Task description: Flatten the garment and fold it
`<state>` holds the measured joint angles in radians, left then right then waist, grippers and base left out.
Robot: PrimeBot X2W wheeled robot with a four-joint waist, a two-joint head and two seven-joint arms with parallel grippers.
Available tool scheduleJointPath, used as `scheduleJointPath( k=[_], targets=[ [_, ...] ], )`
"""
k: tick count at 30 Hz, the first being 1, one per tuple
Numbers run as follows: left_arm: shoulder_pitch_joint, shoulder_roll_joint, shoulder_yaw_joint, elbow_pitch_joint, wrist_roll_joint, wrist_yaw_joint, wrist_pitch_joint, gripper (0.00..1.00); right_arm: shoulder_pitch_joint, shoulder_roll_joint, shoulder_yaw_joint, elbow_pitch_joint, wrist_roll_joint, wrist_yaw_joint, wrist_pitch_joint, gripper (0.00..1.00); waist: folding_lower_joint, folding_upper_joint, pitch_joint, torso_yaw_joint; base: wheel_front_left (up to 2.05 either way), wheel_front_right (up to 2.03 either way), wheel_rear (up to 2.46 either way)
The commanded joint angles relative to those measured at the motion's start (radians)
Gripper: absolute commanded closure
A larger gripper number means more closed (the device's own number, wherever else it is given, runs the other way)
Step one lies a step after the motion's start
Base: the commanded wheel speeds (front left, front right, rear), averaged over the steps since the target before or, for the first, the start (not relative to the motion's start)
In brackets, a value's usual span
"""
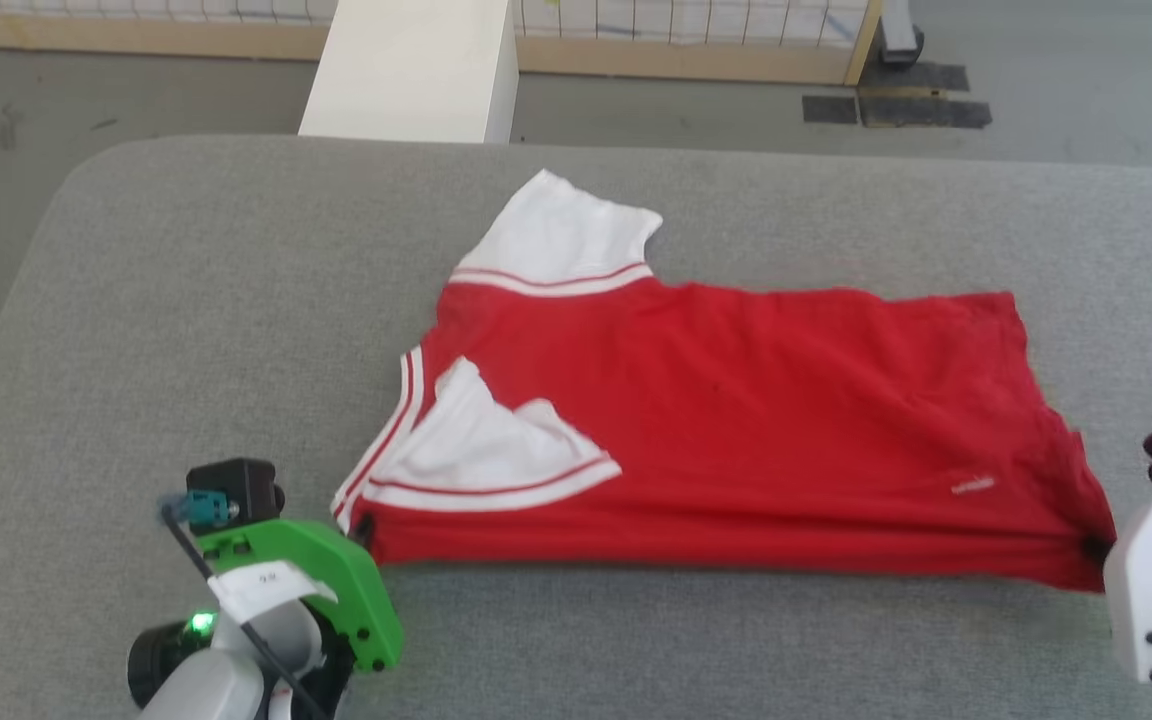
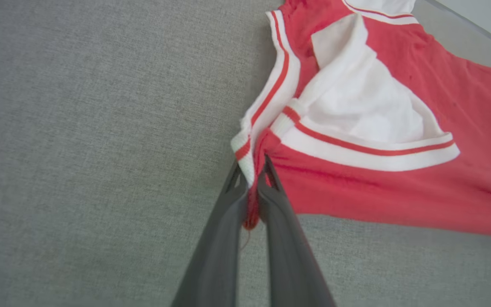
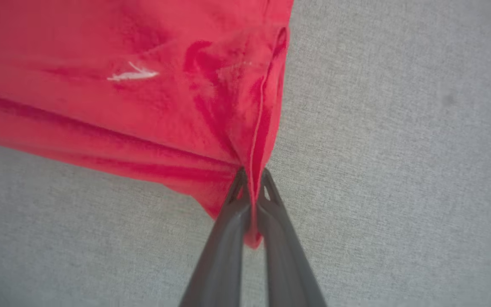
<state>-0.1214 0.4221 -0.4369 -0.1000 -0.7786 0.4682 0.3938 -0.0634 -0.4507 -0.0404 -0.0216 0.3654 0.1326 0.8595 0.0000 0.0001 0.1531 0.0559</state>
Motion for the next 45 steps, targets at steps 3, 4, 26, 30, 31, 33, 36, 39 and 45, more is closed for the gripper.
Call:
scheduleJointPath(
  k=[3, 4, 26, 30, 31, 33, 36, 39, 45],
  targets=[
    [0.068, 0.018, 0.003, -0.036, -0.014, 0.025, 0.015, 1.0, 0.068, -0.005, -0.018, -0.017, 0.014, -0.002, 0.039, 1.0, 0.0, -0.0001, -0.025, -0.01, 0.0, 0.0, 0.0],
    [0.084, 0.016, 0.002, -0.043, -0.021, 0.029, 0.017, 1.0, 0.083, -0.003, -0.022, -0.019, 0.017, -0.002, 0.046, 1.0, 0.0, -0.0001, -0.026, -0.011, 0.0, 0.0, 0.0],
    [0.121, 0.023, 0.051, -0.029, -0.101, 0.003, 0.026, 0.0, 0.121, 0.094, -0.108, 0.06, 0.04, -0.002, -0.014, 0.0, 0.0, -0.0001, -0.069, -0.02, 0.0, 0.0, 0.0],
    [0.081, 0.058, 0.083, -0.136, -0.077, 0.018, 0.019, 0.0, 0.094, 0.094, -0.17, -0.011, 0.049, -0.002, -0.038, 0.0, 0.0, -0.0001, -0.08, -0.026, 0.0, 0.0, 0.0],
    [0.067, 0.06, 0.091, -0.152, -0.067, 0.018, 0.005, 0.0, 0.086, 0.092, -0.183, -0.023, 0.042, -0.002, -0.048, 0.0, 0.0, -0.0001, -0.082, -0.027, 0.0, 0.0, 0.0],
    [0.031, 0.064, 0.102, -0.169, -0.039, 0.01, -0.033, 0.0, 0.057, 0.1, -0.212, -0.043, 0.036, -0.002, -0.088, 0.0, 0.0, -0.0001, -0.083, -0.029, 0.0, 0.0, 0.0],
    [-0.036, 0.049, 0.103, -0.153, 0.021, -0.025, -0.136, 0.0, 0.012, 0.105, -0.243, -0.057, 0.015, -0.002, -0.166, 0.0, 0.0, -0.0001, -0.076, -0.032, 0.0, 0.0, 0.0],
    [-0.132, -0.01, 0.08, -0.043, 0.102, -0.119, -0.357, 0.0, -0.044, 0.098, -0.229, -0.037, 0.005, -0.002, -0.276, 0.0, 0.0, -0.0001, -0.042, -0.041, 0.0, 0.0, 0.0],
    [-0.24, -0.081, 0.021, 0.13, 0.149, -0.223, -0.51, 0.0, -0.098, 0.058, -0.194, 0.013, 0.016, -0.002, -0.376, 0.0, 0.0, -0.0001, 0.04, -0.039, 0.0, 0.0, 0.0]
  ],
)
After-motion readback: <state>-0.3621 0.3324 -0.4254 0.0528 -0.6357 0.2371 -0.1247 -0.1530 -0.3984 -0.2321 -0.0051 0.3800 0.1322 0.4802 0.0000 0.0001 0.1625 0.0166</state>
